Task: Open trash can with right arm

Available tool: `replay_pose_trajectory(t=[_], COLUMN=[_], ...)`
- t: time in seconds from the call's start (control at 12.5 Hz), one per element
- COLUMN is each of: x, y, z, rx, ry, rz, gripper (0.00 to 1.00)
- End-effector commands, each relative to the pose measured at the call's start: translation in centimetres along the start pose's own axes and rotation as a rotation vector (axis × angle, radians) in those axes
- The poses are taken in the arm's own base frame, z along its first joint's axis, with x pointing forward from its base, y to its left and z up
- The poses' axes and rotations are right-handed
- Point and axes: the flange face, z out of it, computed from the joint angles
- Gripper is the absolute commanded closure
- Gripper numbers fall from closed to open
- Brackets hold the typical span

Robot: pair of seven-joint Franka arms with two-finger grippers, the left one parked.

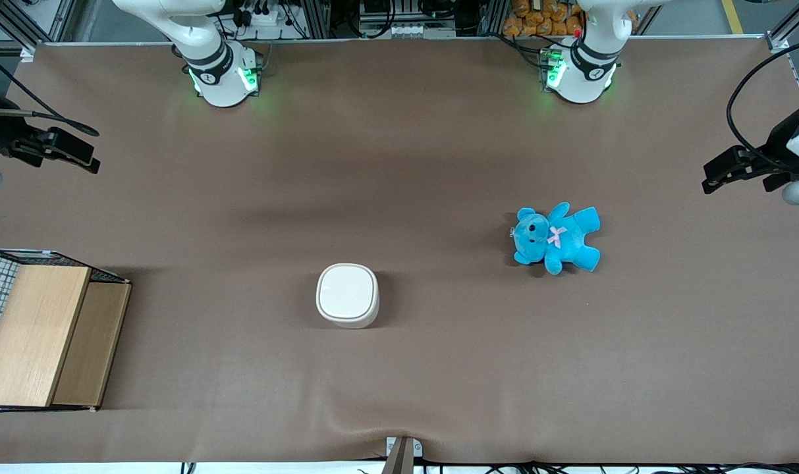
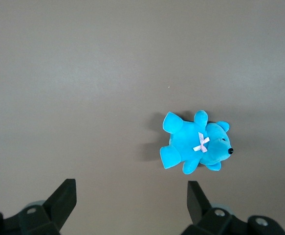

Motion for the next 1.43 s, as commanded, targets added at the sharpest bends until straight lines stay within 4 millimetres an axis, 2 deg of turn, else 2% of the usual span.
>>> replay_pose_trajectory(t=[0.0, 0.56, 0.64, 0.8, 0.96, 1.04, 1.12, 1.2, 1.36], x=[0.0, 0.5, 0.6, 1.0, 1.5, 1.9, 2.3, 2.4, 3.2], y=[0.4, -0.5, -1.0, -1.8, -2.7, -2.8, -3.6, -4.9, -6.6], z=[0.1, 0.6, 0.8, 1.6, 2.5, 2.9, 3.4, 4.0, 4.6], rx=[-0.001, 0.006, 0.006, 0.021, 0.045, 0.048, 0.046, 0.039, 0.036], ry=[-0.016, -0.019, -0.022, -0.041, -0.061, -0.065, -0.068, -0.076, -0.08], rz=[0.004, -0.006, -0.009, 0.0, -0.004, 0.019, 0.039, 0.054, 0.064], gripper=[0.0, 0.0, 0.07, 0.43, 0.71, 0.79, 0.81, 0.9, 1.0])
